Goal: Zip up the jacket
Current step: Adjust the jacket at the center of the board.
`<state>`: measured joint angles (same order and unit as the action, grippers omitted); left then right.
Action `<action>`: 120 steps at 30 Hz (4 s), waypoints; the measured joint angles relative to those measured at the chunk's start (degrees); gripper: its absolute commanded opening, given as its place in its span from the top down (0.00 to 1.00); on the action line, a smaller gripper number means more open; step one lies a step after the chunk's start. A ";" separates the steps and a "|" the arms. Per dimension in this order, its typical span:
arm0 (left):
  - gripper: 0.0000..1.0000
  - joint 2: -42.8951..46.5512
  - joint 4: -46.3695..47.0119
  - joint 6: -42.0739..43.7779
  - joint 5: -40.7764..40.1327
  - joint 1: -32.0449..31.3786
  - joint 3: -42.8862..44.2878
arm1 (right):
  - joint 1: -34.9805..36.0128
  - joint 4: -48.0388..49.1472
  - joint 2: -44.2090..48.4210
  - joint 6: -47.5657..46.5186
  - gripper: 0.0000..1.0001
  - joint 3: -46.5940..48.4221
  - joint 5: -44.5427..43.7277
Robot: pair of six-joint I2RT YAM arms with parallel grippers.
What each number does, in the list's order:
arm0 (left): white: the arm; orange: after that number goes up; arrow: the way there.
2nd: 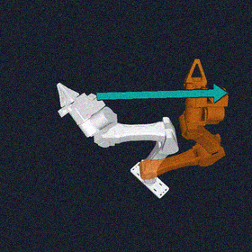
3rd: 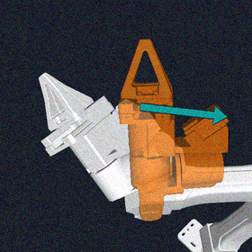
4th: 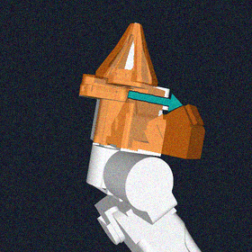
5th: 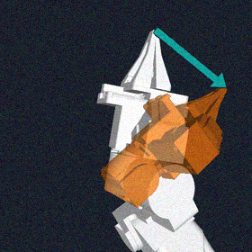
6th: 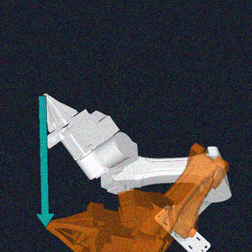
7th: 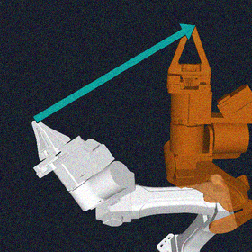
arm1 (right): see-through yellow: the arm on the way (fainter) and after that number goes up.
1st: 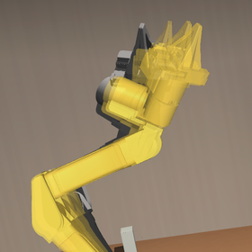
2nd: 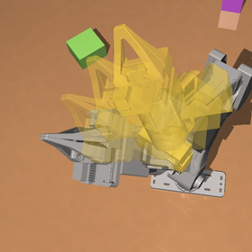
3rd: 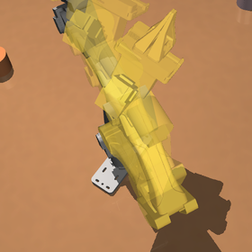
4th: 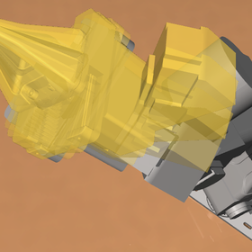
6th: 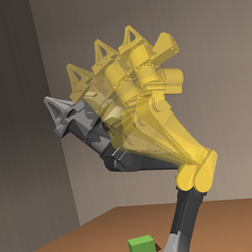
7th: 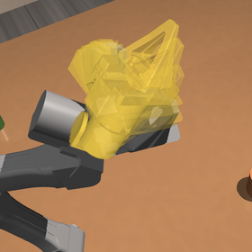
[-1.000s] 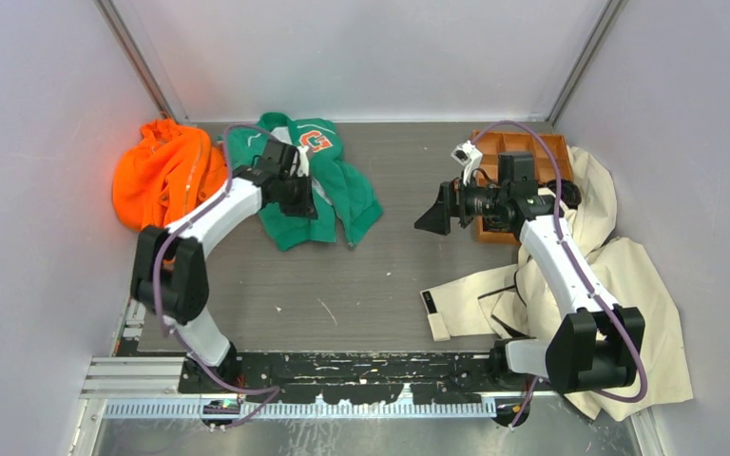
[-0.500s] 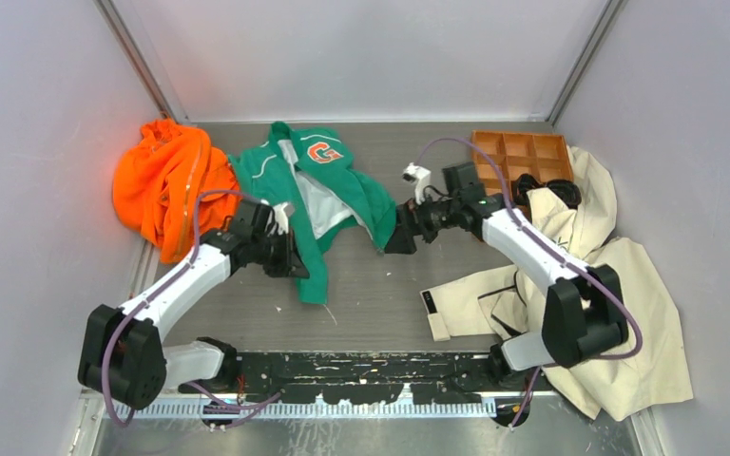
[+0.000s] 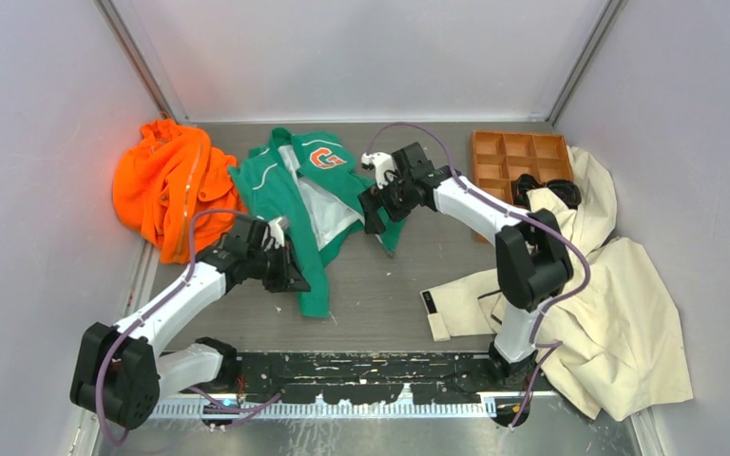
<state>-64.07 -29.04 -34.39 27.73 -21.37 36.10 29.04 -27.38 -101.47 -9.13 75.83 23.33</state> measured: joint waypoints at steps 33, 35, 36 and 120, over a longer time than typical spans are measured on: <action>0.65 -2.56 -0.79 -4.94 3.02 -8.17 -3.13 | -8.70 -13.40 18.47 -12.09 0.95 -14.38 -2.40; 0.56 -0.37 -4.33 -4.81 1.53 -8.22 -1.77 | -7.85 -16.26 18.12 -14.78 0.94 -14.93 -0.15; 0.52 1.49 -6.29 -4.63 0.55 -8.24 -0.83 | -7.28 -17.75 17.53 -16.02 0.94 -14.95 0.85; 0.46 5.18 35.47 -13.66 -20.81 -26.67 -8.48 | -17.03 -19.37 19.91 -14.78 0.24 -10.62 32.41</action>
<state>-58.89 6.44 -48.05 6.92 -48.03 27.62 12.01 -46.74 -81.56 -23.90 65.21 55.75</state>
